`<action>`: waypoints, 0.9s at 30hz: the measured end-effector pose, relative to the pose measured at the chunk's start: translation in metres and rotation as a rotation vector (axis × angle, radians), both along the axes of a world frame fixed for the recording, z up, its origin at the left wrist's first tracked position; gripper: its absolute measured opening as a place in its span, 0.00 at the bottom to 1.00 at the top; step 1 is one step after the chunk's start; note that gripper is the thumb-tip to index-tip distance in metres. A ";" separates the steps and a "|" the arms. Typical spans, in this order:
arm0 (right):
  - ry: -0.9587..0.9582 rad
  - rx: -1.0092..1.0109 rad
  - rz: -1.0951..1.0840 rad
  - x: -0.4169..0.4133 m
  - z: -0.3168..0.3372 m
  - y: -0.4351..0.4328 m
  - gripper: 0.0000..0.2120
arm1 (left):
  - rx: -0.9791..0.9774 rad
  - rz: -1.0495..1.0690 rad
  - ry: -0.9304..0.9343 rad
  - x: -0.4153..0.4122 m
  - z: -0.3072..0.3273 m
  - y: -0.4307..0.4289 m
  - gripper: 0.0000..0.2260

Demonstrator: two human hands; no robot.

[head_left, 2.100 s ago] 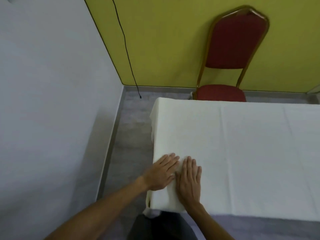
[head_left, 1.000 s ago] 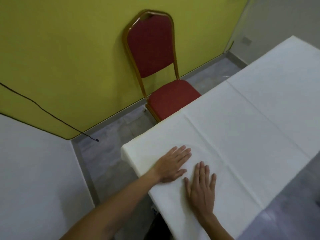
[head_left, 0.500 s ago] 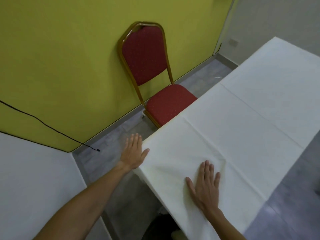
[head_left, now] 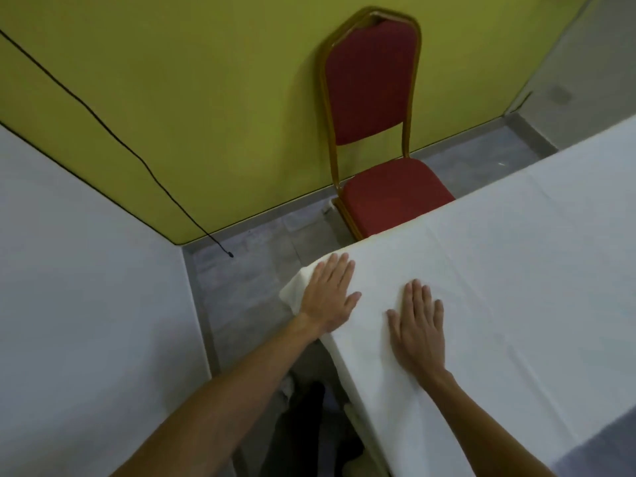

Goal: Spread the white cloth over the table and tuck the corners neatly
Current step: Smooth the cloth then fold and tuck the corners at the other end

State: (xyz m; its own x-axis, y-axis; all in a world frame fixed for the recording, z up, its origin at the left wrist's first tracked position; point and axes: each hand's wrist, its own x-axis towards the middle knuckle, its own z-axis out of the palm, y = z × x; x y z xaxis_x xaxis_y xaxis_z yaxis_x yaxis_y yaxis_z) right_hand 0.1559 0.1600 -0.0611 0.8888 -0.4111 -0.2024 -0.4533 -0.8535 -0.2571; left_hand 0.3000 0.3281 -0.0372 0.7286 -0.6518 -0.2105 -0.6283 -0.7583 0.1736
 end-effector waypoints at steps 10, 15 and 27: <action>-0.109 0.124 0.069 0.110 0.026 0.074 0.30 | -0.293 0.110 0.131 0.060 0.000 0.061 0.31; -0.109 0.048 0.215 0.146 0.006 0.090 0.33 | -0.447 -0.065 0.288 0.074 -0.016 0.049 0.21; -0.046 0.183 0.059 0.156 0.018 0.094 0.25 | -0.391 0.000 0.583 0.088 -0.040 0.119 0.30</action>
State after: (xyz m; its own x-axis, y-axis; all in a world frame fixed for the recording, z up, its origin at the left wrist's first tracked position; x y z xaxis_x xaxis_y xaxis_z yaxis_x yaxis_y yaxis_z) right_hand 0.3119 0.2540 -0.0426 0.9203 -0.3178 -0.2281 -0.3881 -0.8152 -0.4299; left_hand 0.3880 0.4474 -0.0772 0.5682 -0.7593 -0.3172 -0.3494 -0.5716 0.7424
